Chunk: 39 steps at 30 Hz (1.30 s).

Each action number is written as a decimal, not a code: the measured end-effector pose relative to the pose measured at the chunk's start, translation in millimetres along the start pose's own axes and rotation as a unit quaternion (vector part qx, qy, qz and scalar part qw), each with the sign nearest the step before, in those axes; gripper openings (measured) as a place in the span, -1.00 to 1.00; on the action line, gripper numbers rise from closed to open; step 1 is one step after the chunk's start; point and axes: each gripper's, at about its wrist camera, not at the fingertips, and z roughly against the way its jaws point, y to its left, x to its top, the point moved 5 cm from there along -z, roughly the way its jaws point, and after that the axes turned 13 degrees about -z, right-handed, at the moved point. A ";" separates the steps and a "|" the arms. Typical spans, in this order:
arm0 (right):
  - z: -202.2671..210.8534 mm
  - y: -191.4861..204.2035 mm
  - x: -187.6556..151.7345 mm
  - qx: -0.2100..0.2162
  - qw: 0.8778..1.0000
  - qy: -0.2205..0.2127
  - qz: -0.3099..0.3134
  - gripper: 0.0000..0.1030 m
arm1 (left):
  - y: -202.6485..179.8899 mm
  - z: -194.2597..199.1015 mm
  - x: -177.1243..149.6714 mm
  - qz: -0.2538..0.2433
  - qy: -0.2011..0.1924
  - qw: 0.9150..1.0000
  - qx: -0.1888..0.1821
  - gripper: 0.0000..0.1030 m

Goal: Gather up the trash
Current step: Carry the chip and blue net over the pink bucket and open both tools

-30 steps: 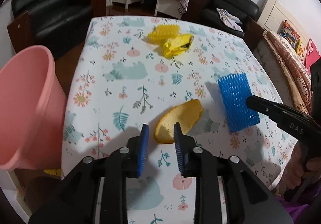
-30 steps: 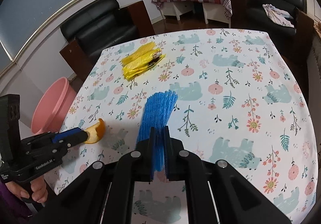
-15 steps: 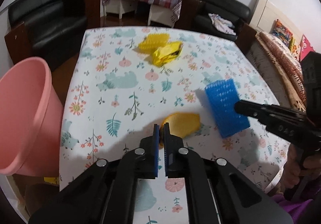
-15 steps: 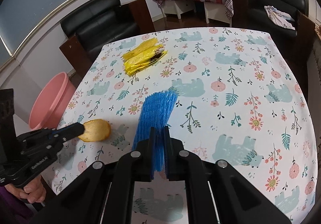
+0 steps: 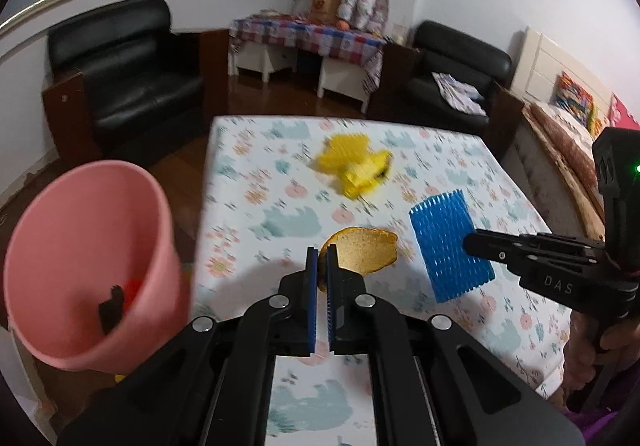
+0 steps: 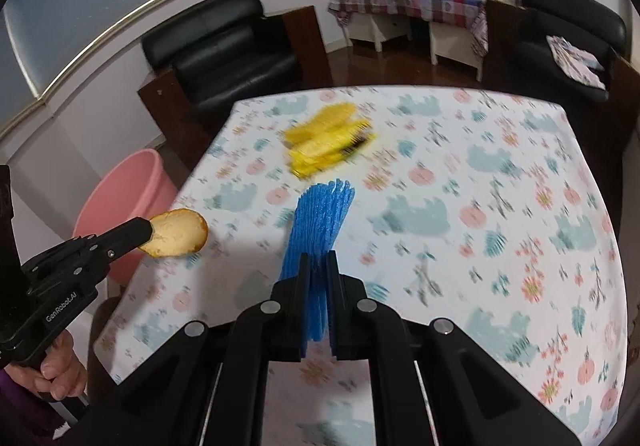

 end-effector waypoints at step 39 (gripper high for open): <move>-118.0 275.5 11.4 0.112 0.979 0.055 0.160 -0.87 | 184.2 66.3 -65.6 0.134 0.001 0.972 0.193 -0.94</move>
